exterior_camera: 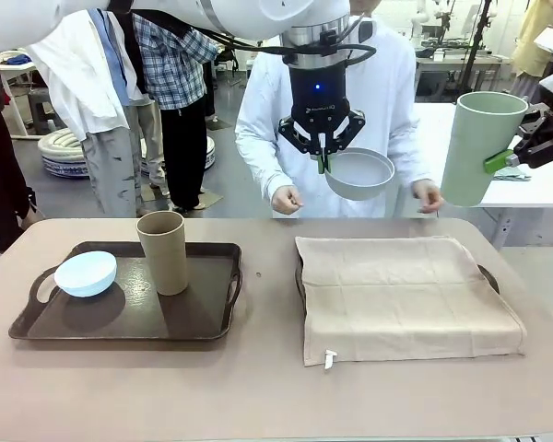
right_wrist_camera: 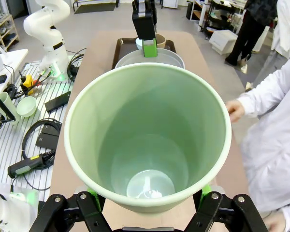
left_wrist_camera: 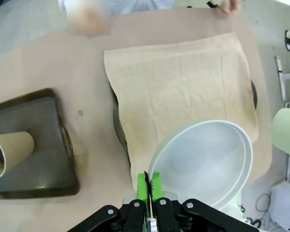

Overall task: Set up a tray with a mat and arrange the tableware.
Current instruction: Place the Picnic Bowl and Reusable plastic cup back onto the Handle tray in front of the human's position.

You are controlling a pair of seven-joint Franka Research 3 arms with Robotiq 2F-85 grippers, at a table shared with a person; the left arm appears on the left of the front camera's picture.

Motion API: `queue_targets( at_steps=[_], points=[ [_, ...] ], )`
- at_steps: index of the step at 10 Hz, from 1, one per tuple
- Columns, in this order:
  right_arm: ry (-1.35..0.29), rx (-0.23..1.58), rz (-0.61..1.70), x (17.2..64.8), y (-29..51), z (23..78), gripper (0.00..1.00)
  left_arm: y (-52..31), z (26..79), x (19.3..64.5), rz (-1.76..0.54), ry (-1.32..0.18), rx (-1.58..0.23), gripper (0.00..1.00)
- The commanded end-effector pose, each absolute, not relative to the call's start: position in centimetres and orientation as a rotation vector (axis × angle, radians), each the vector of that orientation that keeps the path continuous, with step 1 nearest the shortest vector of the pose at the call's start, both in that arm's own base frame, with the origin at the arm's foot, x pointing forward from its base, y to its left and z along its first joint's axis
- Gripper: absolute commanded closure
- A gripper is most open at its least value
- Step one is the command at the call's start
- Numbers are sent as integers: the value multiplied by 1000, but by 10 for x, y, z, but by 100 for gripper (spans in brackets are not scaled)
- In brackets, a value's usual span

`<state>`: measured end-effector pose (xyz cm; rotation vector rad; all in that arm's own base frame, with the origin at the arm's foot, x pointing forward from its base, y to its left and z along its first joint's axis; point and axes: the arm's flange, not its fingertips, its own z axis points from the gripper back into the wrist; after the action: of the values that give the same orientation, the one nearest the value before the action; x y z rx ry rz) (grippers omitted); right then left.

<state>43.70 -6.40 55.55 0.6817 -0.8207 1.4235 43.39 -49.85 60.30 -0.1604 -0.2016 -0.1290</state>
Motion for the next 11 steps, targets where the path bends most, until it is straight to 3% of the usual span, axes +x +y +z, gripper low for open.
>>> queue_targets(
  at_steps=[1,4,5,8,11],
  points=[
    [-841,682,1435,436,-62,557,100,-498,605,434,-145,-207,-175,100],
    [-841,682,1435,436,-62,557,100,-498,605,434,-145,-207,-175,100],
    [-821,682,1424,437,-64,556,16,-498,603,434,-129,-202,-160,96],
    [-926,820,1538,466,-70,500,16,-500,549,463,-196,-80,-236,96],
    [-852,876,1482,481,-76,442,16,-506,503,479,-198,-47,-183,96]
  ],
)
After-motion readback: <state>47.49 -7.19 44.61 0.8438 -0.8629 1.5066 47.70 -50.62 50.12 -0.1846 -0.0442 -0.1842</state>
